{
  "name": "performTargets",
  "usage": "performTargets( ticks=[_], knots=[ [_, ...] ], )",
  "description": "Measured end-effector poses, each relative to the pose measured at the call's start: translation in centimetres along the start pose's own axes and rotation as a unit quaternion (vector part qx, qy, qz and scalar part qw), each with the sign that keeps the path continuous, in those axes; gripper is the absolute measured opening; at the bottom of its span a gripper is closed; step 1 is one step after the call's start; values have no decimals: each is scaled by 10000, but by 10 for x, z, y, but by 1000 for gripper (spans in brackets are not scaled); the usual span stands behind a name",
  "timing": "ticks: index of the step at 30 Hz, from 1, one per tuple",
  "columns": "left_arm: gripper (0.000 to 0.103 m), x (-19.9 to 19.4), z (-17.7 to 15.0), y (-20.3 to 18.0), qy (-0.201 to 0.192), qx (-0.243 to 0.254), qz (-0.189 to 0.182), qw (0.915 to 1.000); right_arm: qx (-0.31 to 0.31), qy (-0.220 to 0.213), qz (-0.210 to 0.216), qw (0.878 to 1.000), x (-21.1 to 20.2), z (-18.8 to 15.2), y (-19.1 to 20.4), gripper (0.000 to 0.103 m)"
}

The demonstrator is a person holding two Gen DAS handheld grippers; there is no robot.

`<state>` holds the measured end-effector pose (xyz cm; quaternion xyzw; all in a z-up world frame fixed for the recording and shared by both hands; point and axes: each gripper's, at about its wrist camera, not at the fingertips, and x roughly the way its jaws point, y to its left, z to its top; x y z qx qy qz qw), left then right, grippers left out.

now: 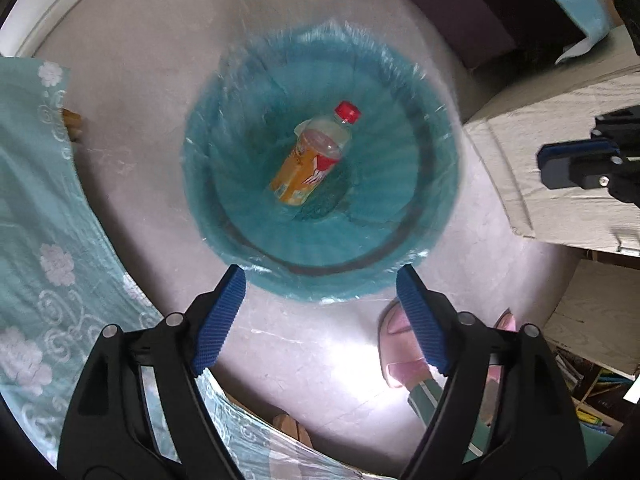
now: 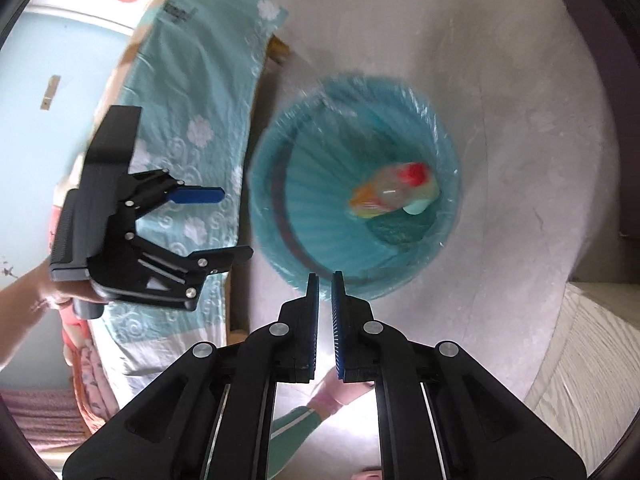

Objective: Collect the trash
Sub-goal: 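Bring both open tools back over the table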

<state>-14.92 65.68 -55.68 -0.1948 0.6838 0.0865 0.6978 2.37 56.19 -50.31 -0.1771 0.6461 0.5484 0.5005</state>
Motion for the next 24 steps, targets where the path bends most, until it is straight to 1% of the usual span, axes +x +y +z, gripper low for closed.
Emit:
performTargets(
  ticks=[1, 2, 3, 5, 7, 8, 9, 11, 12, 13, 14, 15, 16, 18, 19, 20, 21, 22, 23, 24],
  knots=[
    [76, -16, -5, -2, -56, -54, -28, 10000, 19, -59, 43, 10000, -11, -3, 5, 16],
    [76, -27, -8, -3, -102, -95, -40, 9999, 34, -152, 92, 9998, -28, -9, 14, 18],
    [76, -39, -10, -5, -147, -116, -66, 9998, 29, -204, 120, 9997, -41, -13, 19, 23],
    [76, -76, -23, -14, -263, -126, -97, 9995, -109, -397, 162, 9990, -83, -28, 43, 26],
    [76, -108, -35, -22, -348, -64, -112, 9993, -193, -557, 193, 9981, -122, -44, 63, 34],
    [76, -132, -44, -29, -413, -33, -169, 9990, -237, -678, 212, 9972, -147, -54, 76, 37],
    [76, -152, -51, -37, -434, 21, -229, 9988, -274, -822, 216, 9960, -173, -64, 89, 38],
    [76, -188, -61, -55, -423, 215, -214, 9986, -193, -1080, 268, 9936, -221, -80, 107, 38],
    [76, -203, -64, -64, -415, 329, -231, 9983, -122, -1295, 290, 9911, -250, -91, 118, 38],
    [76, -219, -67, -73, -405, 461, -247, 9978, -72, -1441, 274, 9892, -271, -100, 123, 39],
    [76, -241, -68, -86, -383, 605, -232, 9972, 16, -1639, 217, 9862, -300, -113, 129, 40],
    [76, -256, -68, -98, -377, 718, -252, 9964, 81, -1779, 158, 9839, -319, -123, 132, 42],
    [76, -281, -66, -114, -440, 940, -291, 9942, 210, -2039, 31, 9788, -349, -140, 134, 42],
    [76, -311, -64, -142, -583, 1262, -332, 9897, 436, -2382, -195, 9700, -391, -168, 133, 42],
    [76, -326, -61, -156, -648, 1444, -359, 9867, 604, -2543, -334, 9647, -415, -188, 129, 42],
    [76, -345, -56, -177, -754, 1724, -408, 9813, 730, -2657, -463, 9602, -432, -203, 125, 42],
    [78, -357, -52, -193, -816, 1941, -436, 9766, 866, -2774, -571, 9551, -448, -219, 120, 43],
    [78, -371, -47, -217, -901, 2265, -434, 9689, 1066, -2922, -727, 9476, -468, -242, 114, 44],
    [78, -379, -44, -233, -963, 2460, -446, 9634, 1191, -3029, -796, 9422, -480, -259, 108, 44],
    [78, -388, -39, -254, -1029, 2693, -482, 9563, 1340, -3158, -876, 9352, -496, -280, 101, 47]
  ],
)
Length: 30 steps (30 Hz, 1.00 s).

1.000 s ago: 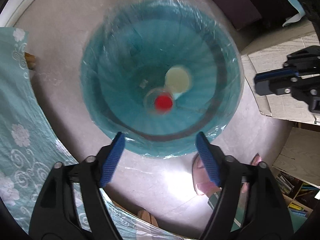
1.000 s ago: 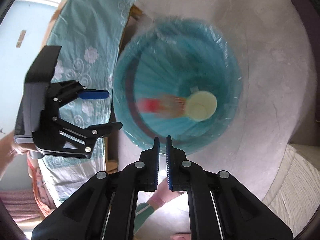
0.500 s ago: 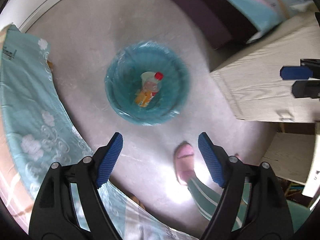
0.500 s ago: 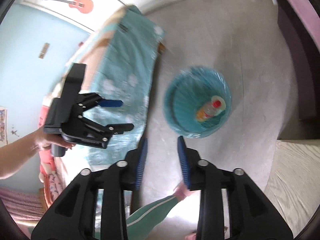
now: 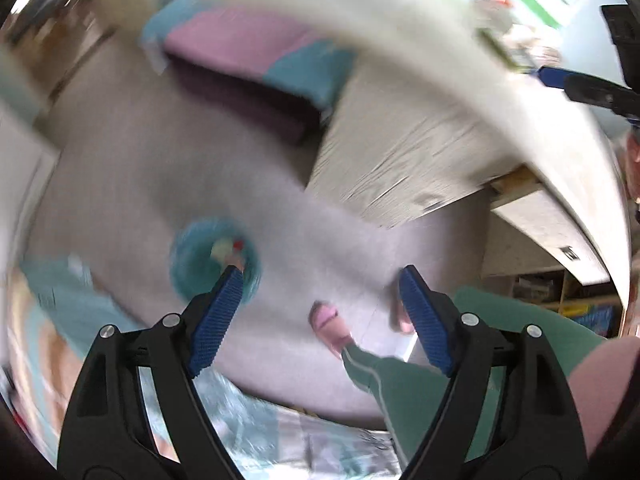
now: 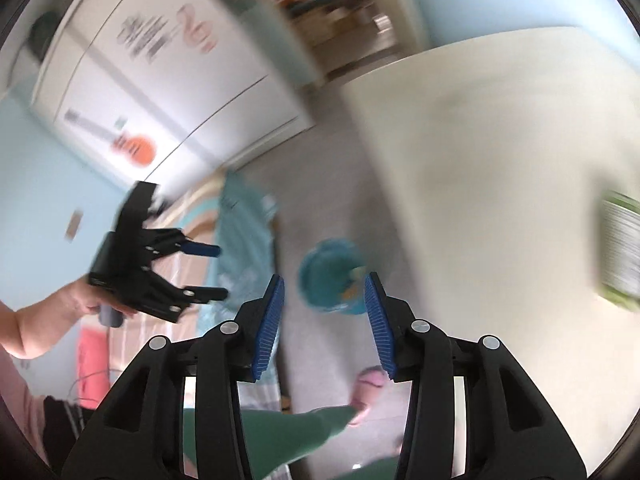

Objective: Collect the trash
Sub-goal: 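Bring both open tools back over the table, then grasp the green tin with the left tool while the right tool grasps the clear water bottle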

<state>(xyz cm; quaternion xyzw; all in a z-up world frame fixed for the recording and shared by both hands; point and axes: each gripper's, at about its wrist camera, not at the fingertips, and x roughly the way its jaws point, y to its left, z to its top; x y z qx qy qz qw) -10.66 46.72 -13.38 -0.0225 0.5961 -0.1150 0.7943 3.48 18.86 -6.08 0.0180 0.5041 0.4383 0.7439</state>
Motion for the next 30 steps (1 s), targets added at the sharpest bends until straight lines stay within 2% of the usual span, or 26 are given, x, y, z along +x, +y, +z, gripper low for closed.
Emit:
performTargets(
  ticks=[2, 6, 10, 14, 19, 24, 27, 30],
  knots=[
    [79, -4, 28, -32, -139, 418, -74, 9990, 162, -242, -247, 9993, -39, -12, -26, 50],
    [80, -4, 76, -90, -299, 938, -200, 9949, 379, -534, -581, 9962, -97, -30, -71, 56],
    [87, 1, 118, -145, -383, 1299, -355, 9902, 499, -881, -686, 9925, -151, -51, -117, 68],
    [88, 13, 158, -195, -376, 1583, -360, 9860, 456, -910, -731, 9921, -183, -55, -167, 70],
    [88, 26, 188, -231, -357, 1609, -334, 9858, 71, -684, -665, 9954, -198, -47, -204, 70],
    [88, 49, 215, -246, -210, 1479, -292, 9884, -600, -306, -631, 9957, -185, -27, -222, 76],
    [88, 72, 234, -252, -28, 1255, -219, 9918, -1362, -39, -783, 9876, -174, -17, -223, 84],
    [87, 92, 244, -254, 74, 1252, -58, 9921, -2243, 104, -759, 9715, -161, -4, -227, 88]
  ],
)
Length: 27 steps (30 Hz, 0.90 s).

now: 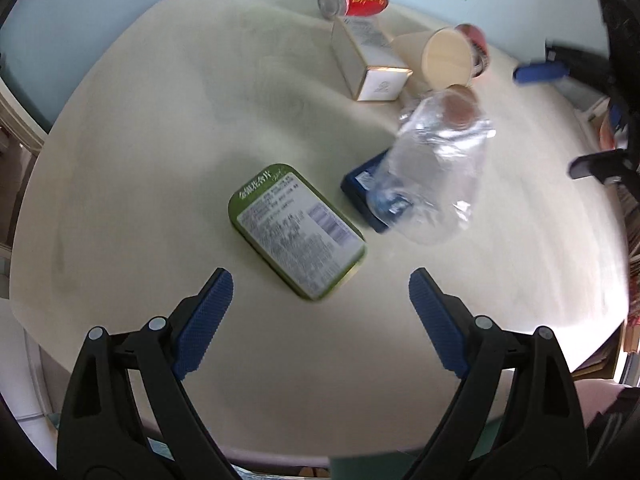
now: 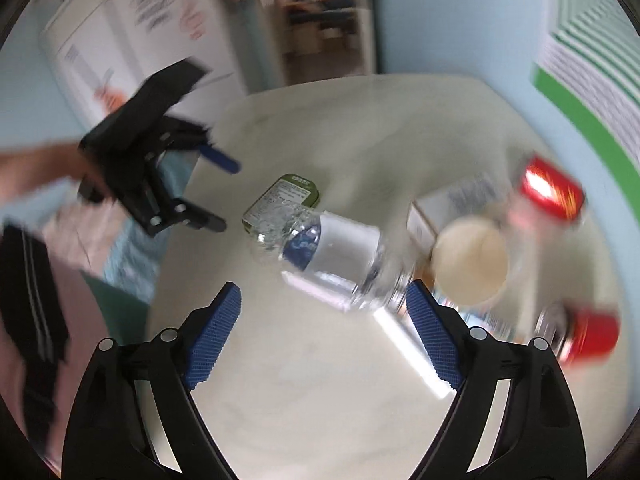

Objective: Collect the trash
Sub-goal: 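Grasp the green tin with the left tool while the right tool grasps the clear water bottle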

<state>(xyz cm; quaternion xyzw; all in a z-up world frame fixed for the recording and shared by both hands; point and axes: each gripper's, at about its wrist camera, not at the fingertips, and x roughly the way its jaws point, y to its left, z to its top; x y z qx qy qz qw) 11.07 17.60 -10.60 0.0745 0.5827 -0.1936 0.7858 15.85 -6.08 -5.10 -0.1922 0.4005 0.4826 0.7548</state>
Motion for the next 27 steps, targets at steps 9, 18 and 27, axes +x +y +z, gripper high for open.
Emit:
performTargets(
  ticks=[9, 18, 27],
  knots=[
    [87, 43, 23, 18, 312, -750, 158, 9966, -1353, 665, 894, 9845, 49, 16, -17, 89],
    [84, 66, 33, 16, 453, -751, 126, 9961, -2033, 780, 1105, 9697, 78, 23, -6, 88],
    [63, 69, 40, 3, 475, -485, 211, 9975, -1571, 797, 1213, 9769, 73, 24, -17, 76]
  ],
)
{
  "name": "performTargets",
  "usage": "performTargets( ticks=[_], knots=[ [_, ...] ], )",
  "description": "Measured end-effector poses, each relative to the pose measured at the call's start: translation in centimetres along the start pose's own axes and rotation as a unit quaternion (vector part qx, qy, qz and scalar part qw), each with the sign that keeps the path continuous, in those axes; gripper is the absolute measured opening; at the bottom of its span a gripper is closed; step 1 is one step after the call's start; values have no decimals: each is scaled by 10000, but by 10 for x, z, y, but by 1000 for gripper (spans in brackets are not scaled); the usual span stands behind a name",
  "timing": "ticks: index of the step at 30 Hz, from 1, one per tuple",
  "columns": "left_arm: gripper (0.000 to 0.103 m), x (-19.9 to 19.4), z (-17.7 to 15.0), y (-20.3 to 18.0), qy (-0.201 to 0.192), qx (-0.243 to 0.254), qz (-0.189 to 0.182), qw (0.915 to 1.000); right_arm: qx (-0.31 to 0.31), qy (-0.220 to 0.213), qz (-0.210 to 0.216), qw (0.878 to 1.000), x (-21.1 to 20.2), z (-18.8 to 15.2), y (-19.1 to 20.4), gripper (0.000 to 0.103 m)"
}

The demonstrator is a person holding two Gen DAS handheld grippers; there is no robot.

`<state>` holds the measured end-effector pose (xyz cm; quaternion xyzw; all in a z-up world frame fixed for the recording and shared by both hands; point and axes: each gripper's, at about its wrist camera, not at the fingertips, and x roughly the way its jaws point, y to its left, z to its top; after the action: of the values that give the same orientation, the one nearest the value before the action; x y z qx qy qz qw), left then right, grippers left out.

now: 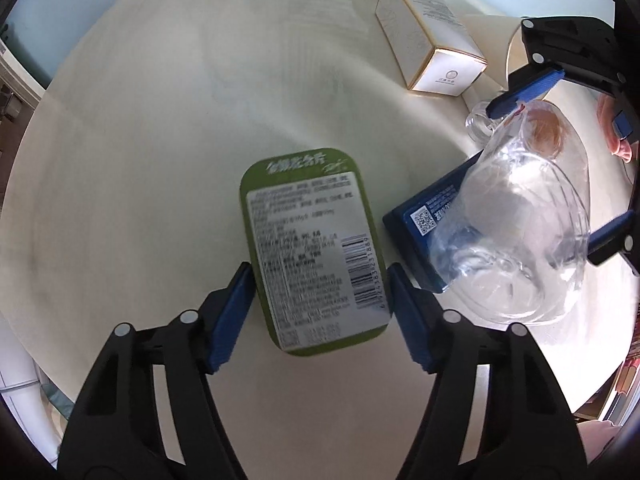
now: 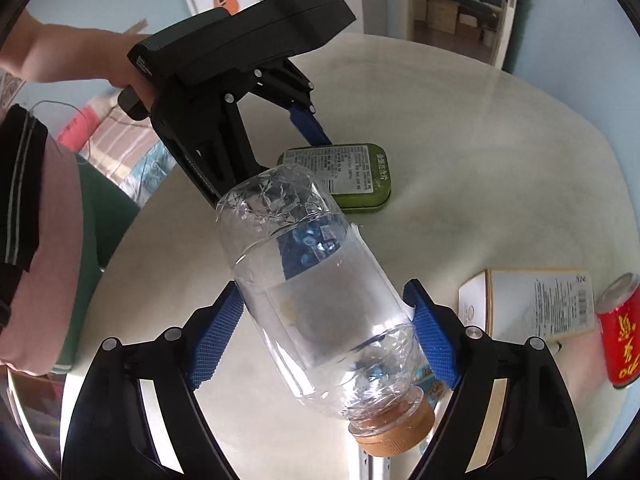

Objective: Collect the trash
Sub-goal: 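Grasp the green tin with the left tool while the right tool grasps the clear water bottle, then carry the tin and water bottle over the teal bin and open both tools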

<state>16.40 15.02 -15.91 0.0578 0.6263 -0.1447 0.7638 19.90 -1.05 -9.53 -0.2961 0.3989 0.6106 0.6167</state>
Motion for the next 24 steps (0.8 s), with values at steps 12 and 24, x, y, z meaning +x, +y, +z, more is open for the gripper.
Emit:
performTargets(
  ticks=[12, 24],
  knots=[
    [60, -18, 2, -6, -238, 120, 244, 9993, 607, -60, 169, 9980, -15, -15, 0, 71],
    [60, -57, -13, -2, -582, 94, 583, 9966, 1113, -618, 124, 9918, -61, -25, -2, 71]
  ],
)
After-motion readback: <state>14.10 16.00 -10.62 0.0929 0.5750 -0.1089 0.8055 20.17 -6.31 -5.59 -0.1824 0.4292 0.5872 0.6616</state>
